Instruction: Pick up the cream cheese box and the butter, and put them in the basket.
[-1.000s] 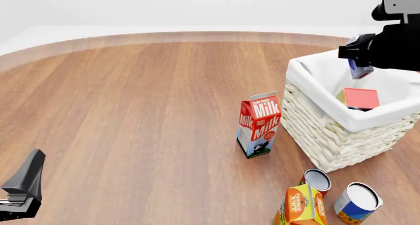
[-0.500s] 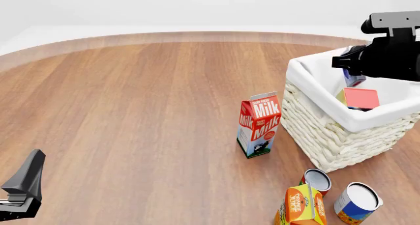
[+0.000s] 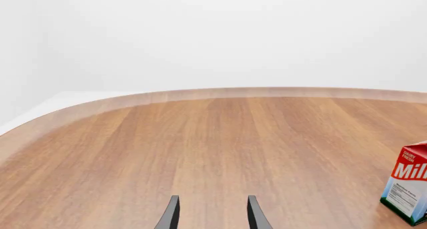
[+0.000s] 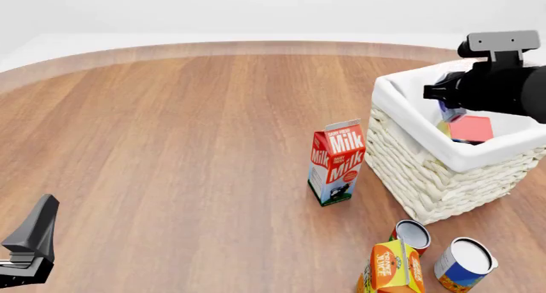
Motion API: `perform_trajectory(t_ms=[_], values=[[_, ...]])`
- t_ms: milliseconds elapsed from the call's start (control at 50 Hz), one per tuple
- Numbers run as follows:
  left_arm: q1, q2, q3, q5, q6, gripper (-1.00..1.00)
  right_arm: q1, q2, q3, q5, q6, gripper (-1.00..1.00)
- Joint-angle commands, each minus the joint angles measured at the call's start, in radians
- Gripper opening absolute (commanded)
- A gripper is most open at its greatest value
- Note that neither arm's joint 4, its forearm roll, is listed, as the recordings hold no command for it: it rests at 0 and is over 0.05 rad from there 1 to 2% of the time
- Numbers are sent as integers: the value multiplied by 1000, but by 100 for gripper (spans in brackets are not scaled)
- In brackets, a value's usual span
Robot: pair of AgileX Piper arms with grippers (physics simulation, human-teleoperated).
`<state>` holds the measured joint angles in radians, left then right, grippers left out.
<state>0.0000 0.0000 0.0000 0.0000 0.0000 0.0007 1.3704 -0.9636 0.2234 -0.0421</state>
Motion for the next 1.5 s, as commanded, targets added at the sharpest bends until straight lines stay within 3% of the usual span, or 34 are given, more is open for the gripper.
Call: perform_trajectory(t_ms=[20,640,660,1080,1440,1500], values=[[0,0,0,0,0,100,1,24,5,-29,9,-100],[0,0,0,0,0,100,-13,59,21,-60,5,-100],[0,0,0,0,0,100,-13,59,19,-59,6,100],[0,0,0,0,0,100,0,-6,11,-23,4,100],[0,0,0,0,0,100,67,-172,-22,81,-12,100],[0,0,0,0,0,100,108,-222,-28,111,-24,100]])
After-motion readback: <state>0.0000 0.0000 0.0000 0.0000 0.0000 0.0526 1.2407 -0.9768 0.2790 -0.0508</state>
